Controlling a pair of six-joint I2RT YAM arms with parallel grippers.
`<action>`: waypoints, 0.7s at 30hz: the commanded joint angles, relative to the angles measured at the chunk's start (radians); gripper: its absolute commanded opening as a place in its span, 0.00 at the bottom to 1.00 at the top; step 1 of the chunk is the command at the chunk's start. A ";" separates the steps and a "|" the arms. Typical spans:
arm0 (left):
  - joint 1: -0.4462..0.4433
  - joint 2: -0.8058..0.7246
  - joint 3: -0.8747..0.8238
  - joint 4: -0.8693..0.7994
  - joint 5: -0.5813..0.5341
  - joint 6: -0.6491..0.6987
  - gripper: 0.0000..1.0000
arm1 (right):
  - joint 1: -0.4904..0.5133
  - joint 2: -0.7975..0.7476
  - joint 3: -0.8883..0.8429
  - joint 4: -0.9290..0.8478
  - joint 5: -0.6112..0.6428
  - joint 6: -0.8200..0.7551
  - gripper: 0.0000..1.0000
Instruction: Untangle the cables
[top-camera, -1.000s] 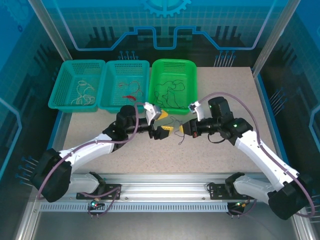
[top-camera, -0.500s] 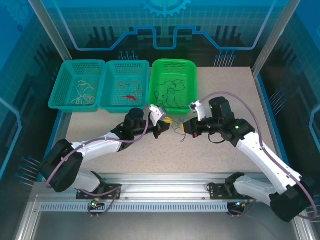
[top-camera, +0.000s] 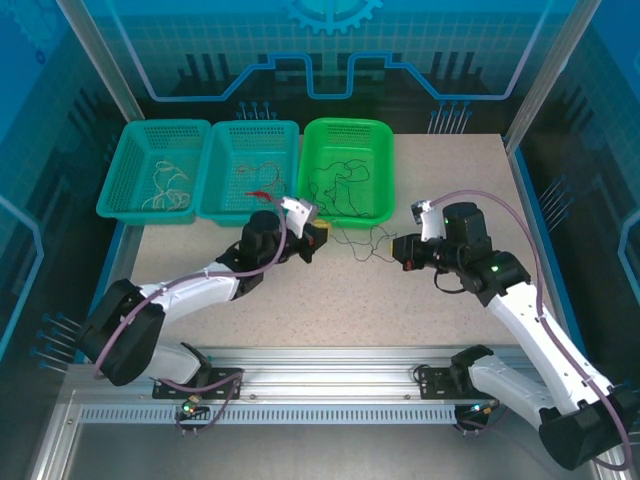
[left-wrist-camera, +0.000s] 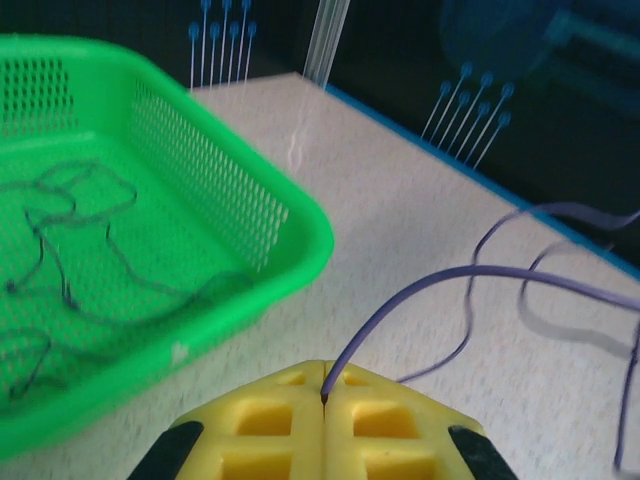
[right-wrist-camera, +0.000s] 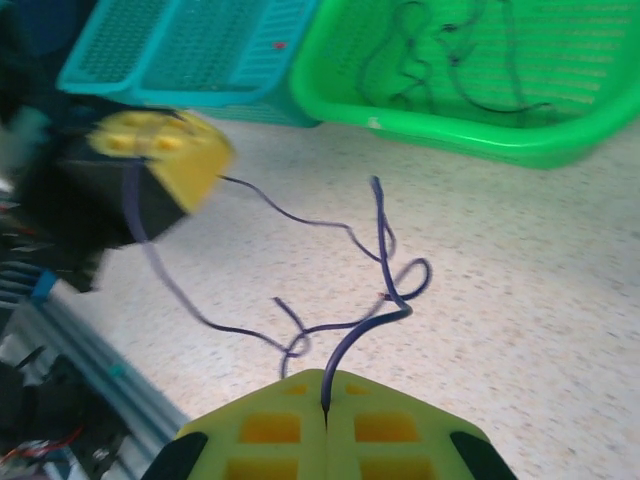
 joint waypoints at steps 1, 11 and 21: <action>0.025 -0.013 0.112 0.085 0.021 -0.072 0.00 | -0.020 -0.029 -0.047 -0.086 0.263 0.112 0.06; 0.082 0.173 0.383 0.196 0.125 -0.195 0.00 | -0.066 -0.065 -0.123 -0.078 0.194 0.164 0.24; 0.178 0.381 0.633 0.176 0.135 -0.179 0.00 | -0.078 -0.198 -0.197 -0.090 0.200 0.183 0.44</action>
